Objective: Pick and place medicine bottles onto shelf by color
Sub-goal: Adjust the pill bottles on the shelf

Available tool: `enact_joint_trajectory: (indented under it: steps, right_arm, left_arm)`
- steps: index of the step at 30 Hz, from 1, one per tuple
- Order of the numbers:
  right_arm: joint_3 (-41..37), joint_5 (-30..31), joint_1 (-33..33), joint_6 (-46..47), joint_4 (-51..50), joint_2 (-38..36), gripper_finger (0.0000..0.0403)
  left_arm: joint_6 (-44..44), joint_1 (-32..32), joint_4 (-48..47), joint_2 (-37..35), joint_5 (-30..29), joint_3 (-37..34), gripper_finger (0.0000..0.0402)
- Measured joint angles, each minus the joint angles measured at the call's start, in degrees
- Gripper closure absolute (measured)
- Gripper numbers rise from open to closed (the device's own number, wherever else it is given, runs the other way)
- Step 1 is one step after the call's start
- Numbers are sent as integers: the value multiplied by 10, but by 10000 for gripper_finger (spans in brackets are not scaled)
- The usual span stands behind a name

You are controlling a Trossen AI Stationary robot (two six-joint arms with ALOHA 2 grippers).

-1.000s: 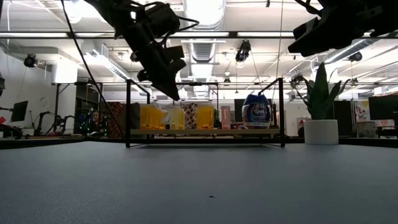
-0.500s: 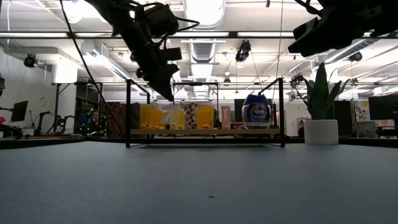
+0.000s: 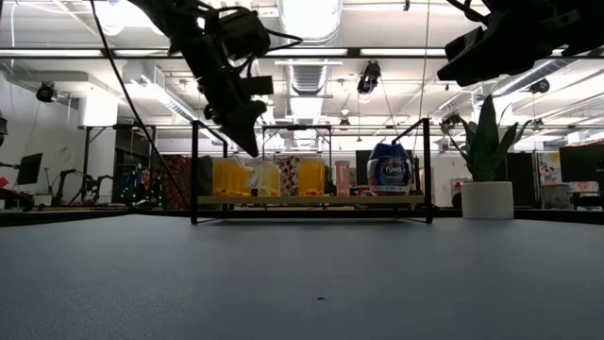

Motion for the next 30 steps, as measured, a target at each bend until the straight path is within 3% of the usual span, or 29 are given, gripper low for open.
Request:
enact_joint_trajectory:
  steps: [30]
  right_arm:
    - [0, 0, 0, 2, -4, 0, 394]
  left_arm:
    - [-30, 0, 9, 1, 0, -12, 394]
